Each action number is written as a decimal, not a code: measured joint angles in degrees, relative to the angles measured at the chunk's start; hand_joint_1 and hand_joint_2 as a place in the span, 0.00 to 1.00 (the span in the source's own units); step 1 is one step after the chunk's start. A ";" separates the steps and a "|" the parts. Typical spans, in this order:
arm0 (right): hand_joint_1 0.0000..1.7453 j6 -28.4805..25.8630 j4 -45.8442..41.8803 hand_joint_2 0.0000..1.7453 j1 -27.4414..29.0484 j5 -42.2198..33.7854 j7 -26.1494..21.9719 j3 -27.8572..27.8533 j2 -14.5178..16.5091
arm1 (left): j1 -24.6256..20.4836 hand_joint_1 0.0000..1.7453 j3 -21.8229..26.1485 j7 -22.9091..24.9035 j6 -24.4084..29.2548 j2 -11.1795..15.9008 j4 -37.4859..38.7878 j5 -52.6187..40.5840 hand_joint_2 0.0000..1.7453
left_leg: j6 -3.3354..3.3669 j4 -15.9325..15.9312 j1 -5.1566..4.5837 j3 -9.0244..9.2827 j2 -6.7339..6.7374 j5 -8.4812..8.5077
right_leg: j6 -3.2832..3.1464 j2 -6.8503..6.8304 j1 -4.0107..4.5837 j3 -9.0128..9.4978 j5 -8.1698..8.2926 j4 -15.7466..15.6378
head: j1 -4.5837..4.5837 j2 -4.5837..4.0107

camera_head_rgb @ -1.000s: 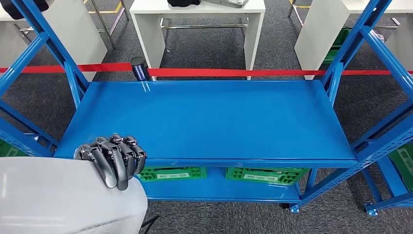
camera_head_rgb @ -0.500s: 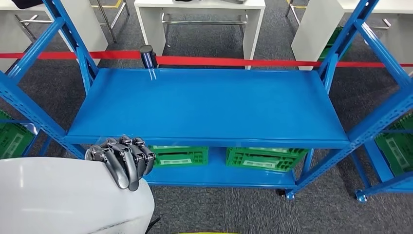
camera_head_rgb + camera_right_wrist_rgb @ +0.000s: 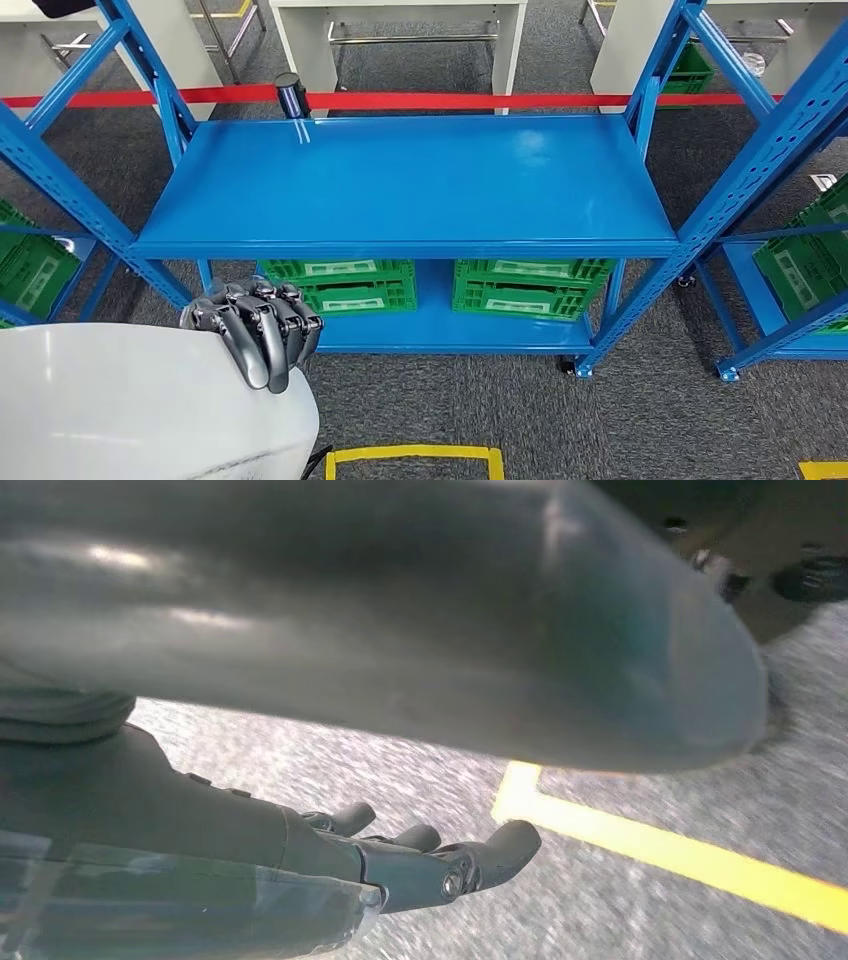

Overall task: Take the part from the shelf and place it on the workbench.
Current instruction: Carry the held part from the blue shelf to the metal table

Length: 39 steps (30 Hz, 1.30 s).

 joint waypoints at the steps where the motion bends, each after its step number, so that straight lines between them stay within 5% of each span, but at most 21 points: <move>1: 0.00 0.88 -0.40 0.00 0.01 0.25 -0.23 -0.30 -0.07 | -0.03 1.00 0.01 -0.10 -0.32 -0.01 0.05 0.04 1.00 | 0.46 -3.14 -0.10 2.86 -0.12 1.45 | 0.07 0.01 0.11 -0.61 0.58 0.00 | 0.00 0.00; 3: 0.00 2.00 -1.13 0.00 0.02 0.47 -0.56 -0.63 -0.10 | -0.20 1.00 0.01 -0.25 -0.72 -0.04 0.05 0.07 1.00 | 1.66 -11.74 -0.48 9.14 -0.40 1.56 | 0.46 0.03 0.17 -1.32 1.56 -0.02 | 0.05 0.00; 5: 0.00 2.35 -1.65 0.00 0.01 0.51 -0.70 -0.79 -0.17 | -0.39 1.00 0.02 -0.32 -0.90 -0.07 0.04 0.08 1.00 | 2.44 -16.38 -1.06 11.99 -0.53 0.46 | 1.23 0.02 -0.11 -1.54 2.47 -0.17 | 0.02 0.00; 8: 0.00 2.44 -2.27 0.00 0.07 0.55 -0.76 -1.16 -0.26 | -0.68 1.00 0.02 -0.34 -1.10 -0.13 0.03 0.12 1.00 | 3.47 -17.78 -1.26 11.13 -0.31 2.42 | 1.94 0.04 -0.30 -2.06 2.81 -0.26 | -0.08 0.00; 10: 0.00 2.42 -2.44 0.00 0.12 0.56 -0.85 -1.30 -0.39 | -0.85 1.00 -0.05 -0.32 -1.19 -0.20 0.02 0.12 1.00 | 4.10 -18.58 -1.02 9.77 -0.16 4.29 | 1.35 0.09 -0.30 -3.38 -1.10 3.04 | 0.05 0.00; 12: 0.00 2.27 -2.46 0.00 0.09 0.56 -1.32 -1.29 -0.64 | -0.91 1.00 -0.23 -0.13 -1.27 -0.27 0.03 0.08 1.00 | 4.23 -18.50 -1.13 7.87 -0.13 5.86 | 1.11 0.12 -0.32 -5.27 -6.31 10.39 | 0.16 0.00; 13: 0.00 2.13 -2.41 0.00 0.05 0.56 -1.70 -1.29 -0.76 | -0.89 1.00 -0.35 0.05 -1.33 -0.31 0.03 0.05 1.00 | 4.15 -18.37 -1.16 6.84 -0.10 6.66 | 1.52 0.13 -0.34 -5.86 -7.41 13.99 | 0.19 0.00; 15: 0.00 1.68 -2.18 0.00 -0.08 0.56 -2.50 -1.27 -0.97 | -0.87 1.00 -0.52 0.43 -1.58 -0.38 0.04 0.01 1.00 | 3.88 -17.87 -1.12 4.70 -0.03 8.12 | 3.07 0.13 -0.47 -4.76 -5.85 16.50 | 0.21 0.00; 17: 0.00 1.26 -1.86 0.00 -0.25 0.55 -3.09 -1.26 -1.16 | -0.88 1.00 -0.57 0.59 -1.84 -0.40 0.04 -0.03 1.00 | 3.40 -16.82 -1.05 2.58 -0.01 9.09 | 4.07 0.12 -0.71 0.28 -3.64 10.66 | 0.22 0.00; 18: 0.00 1.15 -1.70 0.00 -0.37 0.54 -3.25 -1.26 -1.25 | -0.90 1.00 -0.56 0.61 -1.91 -0.43 0.03 -0.04 1.00 | 3.09 -16.07 -1.09 1.67 -0.01 9.41 | 3.82 0.21 -0.66 3.46 -4.07 6.00 | 0.20 0.00; 20: 0.00 1.11 -1.38 0.00 -0.55 0.53 -3.38 -1.23 -1.37 | -0.93 1.00 -0.57 0.65 -1.99 -0.50 0.01 -0.06 1.00 | 2.49 -15.01 -1.17 0.65 0.05 10.08 | 2.71 0.34 -0.39 6.97 -5.83 0.00 | 0.08 0.00; 22: 0.00 1.11 -1.07 0.00 -0.57 0.54 -3.42 -1.22 -1.40 | -0.91 1.00 -0.57 0.68 -2.03 -0.51 0.03 -0.07 1.00 | 1.96 -14.79 -0.98 0.31 0.10 10.83 | 1.60 0.32 -0.17 6.67 -5.77 -0.59 | -0.10 0.00; 23: 0.00 1.11 -0.94 0.00 -0.57 0.55 -3.43 -1.23 -1.42 | -0.89 1.00 -0.57 0.68 -2.04 -0.49 0.07 -0.05 1.00 | 1.69 -14.58 -0.83 0.08 0.03 10.48 | 1.08 0.24 -0.18 6.29 -5.32 -0.53 | -0.14 0.00; 25: 0.00 1.11 -0.77 0.00 -0.56 0.56 -3.42 -1.24 -1.48 | -0.88 1.00 -0.58 0.68 -2.05 -0.45 0.14 -0.04 1.00 | 0.98 -11.57 -0.52 -0.81 -0.12 6.27 | 0.24 0.05 -0.36 5.08 -4.02 -0.55 | -0.33 0.00; 27: 0.00 1.11 -0.68 0.00 -0.57 0.56 -3.42 -1.24 -1.53 | -0.86 1.00 -0.57 0.68 -2.06 -0.43 0.15 -0.04 1.00 | 0.37 -4.71 -0.38 -2.21 -0.20 0.10 | -0.03 -0.02 -0.24 3.60 -2.58 -0.45 | -0.50 0.00; 29: 0.00 1.11 -0.55 0.00 -0.55 0.56 -3.42 -1.24 -1.54 | -0.81 1.00 -0.57 0.68 -2.07 -0.40 0.16 -0.04 1.00 | 0.28 1.28 -0.32 -2.57 -0.21 -2.06 | -0.01 -0.02 -0.07 1.91 -1.22 -0.26 | -0.52 0.00; 31: 0.00 1.11 -0.41 0.00 -0.55 0.56 -3.42 -1.24 -1.54 | -0.81 1.00 -0.58 0.68 -2.09 -0.39 0.17 -0.04 1.00 | 0.74 -0.15 -0.37 0.67 -0.25 0.04 | 0.09 0.02 0.18 0.30 -0.07 -0.08 | -0.54 0.00; 33: 0.00 1.11 -0.28 0.00 -0.59 0.56 -3.45 -1.23 -1.49 | -0.92 1.00 -0.58 0.68 -2.11 -0.41 0.16 -0.05 1.00 | 1.83 -8.74 -0.62 7.14 -0.40 1.52 | 0.27 0.09 0.42 -0.66 0.93 -0.04 | -0.49 0.00; 35: 0.00 1.07 -0.20 0.00 -0.58 0.56 -3.74 -1.24 -1.44 | -1.04 1.00 -0.57 0.60 -2.21 -0.42 0.15 -0.12 1.00 | 2.62 -15.26 -1.08 11.32 -0.52 0.82 | 0.87 0.11 0.28 -1.06 1.89 -0.15 | -0.46 0.00; 37: 0.00 0.93 -0.13 0.00 -0.59 0.56 -4.39 -1.24 -1.41 | -1.18 1.00 -0.58 0.49 -2.45 -0.40 0.16 -0.32 1.00 | 3.14 -16.71 -1.55 11.50 -0.51 1.05 | 1.74 0.10 -0.03 -1.31 2.92 -0.52 | -0.60 0.00; 39: 0.00 0.60 -0.06 0.00 -0.64 0.56 -4.97 -1.26 -1.38 | -1.47 1.00 -0.77 0.45 -2.75 -0.38 0.24 -0.57 1.00 | 3.91 -17.67 -1.50 10.73 -0.30 2.74 | 1.87 0.13 -0.07 -1.92 2.45 -0.01 | -0.67 0.00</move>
